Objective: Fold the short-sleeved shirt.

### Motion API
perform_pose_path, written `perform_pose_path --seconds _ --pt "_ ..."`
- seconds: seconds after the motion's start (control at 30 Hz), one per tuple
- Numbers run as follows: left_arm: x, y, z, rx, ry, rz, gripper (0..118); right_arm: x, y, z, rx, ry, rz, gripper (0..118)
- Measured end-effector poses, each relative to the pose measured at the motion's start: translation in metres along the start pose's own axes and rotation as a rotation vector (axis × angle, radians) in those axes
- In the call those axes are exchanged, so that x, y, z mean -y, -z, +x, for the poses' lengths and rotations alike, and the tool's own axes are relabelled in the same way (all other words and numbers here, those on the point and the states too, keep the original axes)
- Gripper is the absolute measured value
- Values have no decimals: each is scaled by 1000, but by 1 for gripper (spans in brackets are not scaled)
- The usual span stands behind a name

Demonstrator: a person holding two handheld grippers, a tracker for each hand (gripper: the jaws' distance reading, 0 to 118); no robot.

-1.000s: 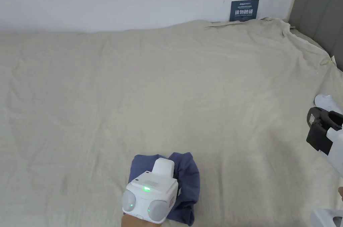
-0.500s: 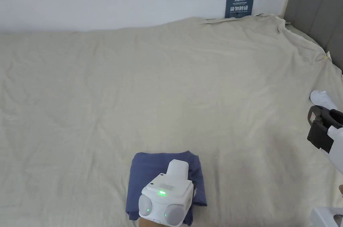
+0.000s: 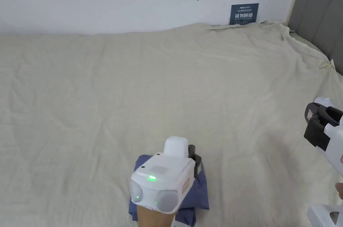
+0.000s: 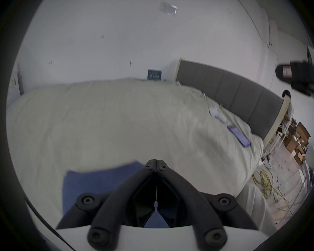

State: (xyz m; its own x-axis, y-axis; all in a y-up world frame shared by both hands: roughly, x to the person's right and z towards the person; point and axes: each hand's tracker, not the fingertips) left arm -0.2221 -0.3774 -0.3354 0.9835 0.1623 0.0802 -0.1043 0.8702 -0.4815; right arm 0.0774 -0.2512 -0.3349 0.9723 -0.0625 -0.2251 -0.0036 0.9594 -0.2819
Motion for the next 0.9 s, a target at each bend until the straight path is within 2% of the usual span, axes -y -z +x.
perform_pose_path --seconds 0.4,0.63,0.9 --pt "-75 -71 -75 -219 77 264 1 -17 4 -47 -54 -56 92 0" --pt "-79 -107 -117 -366 80 371 1 -15 11 -70 -78 -87 150 0" --pt "-62 -135 -145 -452 59 419 1 3 17 -99 -76 -138 198 0"
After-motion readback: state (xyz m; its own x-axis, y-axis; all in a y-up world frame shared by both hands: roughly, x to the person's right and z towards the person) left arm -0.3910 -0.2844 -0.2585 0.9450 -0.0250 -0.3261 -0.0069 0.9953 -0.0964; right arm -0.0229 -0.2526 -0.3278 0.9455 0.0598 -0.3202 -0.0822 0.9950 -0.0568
